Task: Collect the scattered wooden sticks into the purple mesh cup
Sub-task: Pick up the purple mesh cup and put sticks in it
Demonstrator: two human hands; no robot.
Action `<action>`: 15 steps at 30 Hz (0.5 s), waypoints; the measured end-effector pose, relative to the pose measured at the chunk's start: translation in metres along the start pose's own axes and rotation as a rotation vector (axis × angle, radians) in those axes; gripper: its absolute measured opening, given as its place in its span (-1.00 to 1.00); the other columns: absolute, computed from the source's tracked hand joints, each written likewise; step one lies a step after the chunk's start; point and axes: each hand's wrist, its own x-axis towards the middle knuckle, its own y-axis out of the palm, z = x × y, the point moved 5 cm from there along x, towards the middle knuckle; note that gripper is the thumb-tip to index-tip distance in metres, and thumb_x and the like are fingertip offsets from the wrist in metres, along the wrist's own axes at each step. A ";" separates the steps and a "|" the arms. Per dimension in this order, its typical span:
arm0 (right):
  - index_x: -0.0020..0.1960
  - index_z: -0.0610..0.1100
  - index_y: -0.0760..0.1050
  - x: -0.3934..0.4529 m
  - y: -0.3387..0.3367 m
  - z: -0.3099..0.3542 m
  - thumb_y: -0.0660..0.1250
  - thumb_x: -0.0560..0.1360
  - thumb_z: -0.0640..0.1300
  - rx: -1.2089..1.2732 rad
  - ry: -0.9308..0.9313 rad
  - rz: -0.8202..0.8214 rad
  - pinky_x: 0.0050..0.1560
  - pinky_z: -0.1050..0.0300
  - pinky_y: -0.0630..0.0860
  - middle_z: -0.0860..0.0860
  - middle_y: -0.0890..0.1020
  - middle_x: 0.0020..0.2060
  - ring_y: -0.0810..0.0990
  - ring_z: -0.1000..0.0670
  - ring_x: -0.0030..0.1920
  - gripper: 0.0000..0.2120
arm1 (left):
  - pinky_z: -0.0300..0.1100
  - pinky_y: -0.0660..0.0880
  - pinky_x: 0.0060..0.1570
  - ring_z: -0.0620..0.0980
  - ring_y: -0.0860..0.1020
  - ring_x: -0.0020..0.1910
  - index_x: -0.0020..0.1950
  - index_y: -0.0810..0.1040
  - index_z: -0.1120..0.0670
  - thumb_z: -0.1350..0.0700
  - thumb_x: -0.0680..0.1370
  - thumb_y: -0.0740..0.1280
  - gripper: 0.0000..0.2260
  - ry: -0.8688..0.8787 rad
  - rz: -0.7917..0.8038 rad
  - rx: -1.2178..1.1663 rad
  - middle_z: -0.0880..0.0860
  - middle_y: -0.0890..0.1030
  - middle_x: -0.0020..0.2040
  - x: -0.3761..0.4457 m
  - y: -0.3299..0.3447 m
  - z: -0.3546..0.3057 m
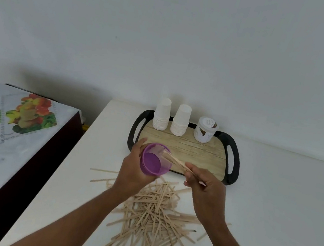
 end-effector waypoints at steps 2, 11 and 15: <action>0.23 -0.07 0.69 -0.008 0.002 0.020 0.46 0.54 -0.29 -0.198 -0.227 0.074 -0.19 0.32 0.58 0.12 0.71 -0.12 0.68 0.10 -0.23 -0.71 | -0.41 0.51 0.16 -0.33 0.51 0.28 0.49 0.26 -0.19 -0.14 0.23 0.68 -0.06 0.014 0.000 0.007 -0.39 0.52 0.27 -0.023 -0.002 -0.004; 0.33 -0.06 0.62 -0.047 0.064 0.045 0.44 0.53 -0.28 -0.794 -0.603 0.456 0.02 0.06 0.63 -0.05 0.69 0.08 0.63 -0.06 0.06 -0.62 | -0.53 0.46 0.07 -0.39 0.53 0.23 0.36 0.27 -0.53 -0.44 0.23 0.52 -0.24 -0.030 -0.017 0.032 -0.48 0.50 0.25 -0.098 -0.023 -0.006; 0.44 -0.01 0.51 -0.059 0.097 0.051 0.46 0.55 -0.13 -0.797 -0.589 0.597 0.20 0.08 0.59 -0.03 0.64 0.26 0.60 -0.05 0.21 -0.53 | -0.41 0.56 0.08 -0.29 0.57 0.22 0.31 0.32 -0.50 -0.23 0.22 0.65 -0.23 -0.097 -0.043 0.050 -0.39 0.58 0.19 -0.122 -0.043 0.006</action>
